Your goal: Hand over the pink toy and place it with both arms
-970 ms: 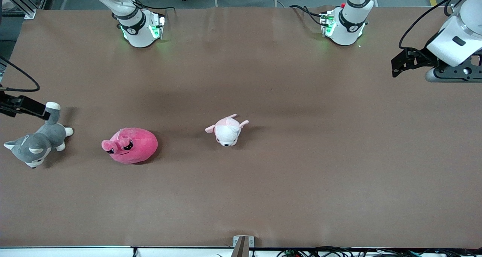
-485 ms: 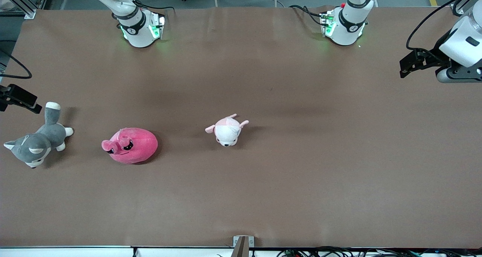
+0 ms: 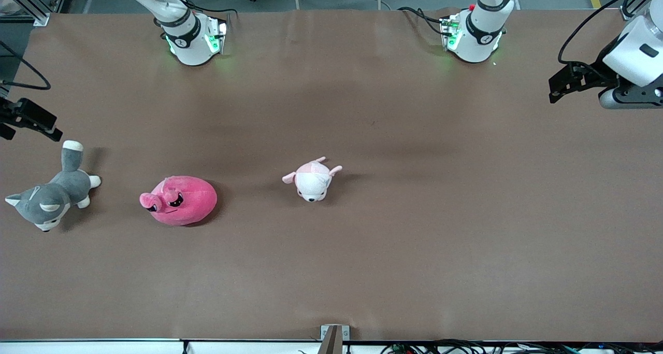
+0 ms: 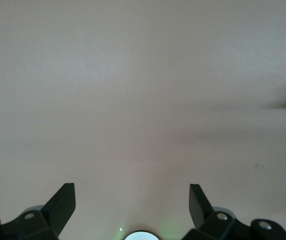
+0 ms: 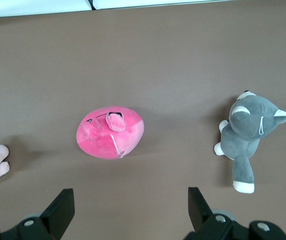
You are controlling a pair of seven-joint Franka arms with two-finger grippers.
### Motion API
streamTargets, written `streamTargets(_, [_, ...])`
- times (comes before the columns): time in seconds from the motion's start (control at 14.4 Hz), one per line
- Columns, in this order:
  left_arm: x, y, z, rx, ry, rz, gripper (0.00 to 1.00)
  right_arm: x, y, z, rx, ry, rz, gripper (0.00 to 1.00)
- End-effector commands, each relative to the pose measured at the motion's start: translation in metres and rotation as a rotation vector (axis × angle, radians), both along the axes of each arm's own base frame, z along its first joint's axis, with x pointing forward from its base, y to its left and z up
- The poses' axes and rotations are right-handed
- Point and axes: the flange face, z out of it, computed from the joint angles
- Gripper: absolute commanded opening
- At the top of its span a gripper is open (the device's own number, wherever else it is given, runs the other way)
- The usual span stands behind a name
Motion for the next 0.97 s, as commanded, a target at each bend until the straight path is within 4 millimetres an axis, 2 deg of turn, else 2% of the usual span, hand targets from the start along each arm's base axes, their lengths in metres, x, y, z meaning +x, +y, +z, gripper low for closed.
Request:
streamTargets(0.0, [-0.011,0.001,0.007,-0.012,0.000,-0.006,1.00,-0.025,0.000,-0.003,-0.015,-0.001,0.009,1.00])
streamTargets(0.21, [-0.012,0.001,0.013,-0.012,0.000,0.000,1.00,-0.032,0.000,-0.004,-0.015,0.002,0.009,1.00])
streamTargets(0.9, [-0.008,-0.003,0.024,-0.021,-0.020,-0.019,1.00,-0.036,-0.002,-0.006,-0.051,0.013,0.015,1.00])
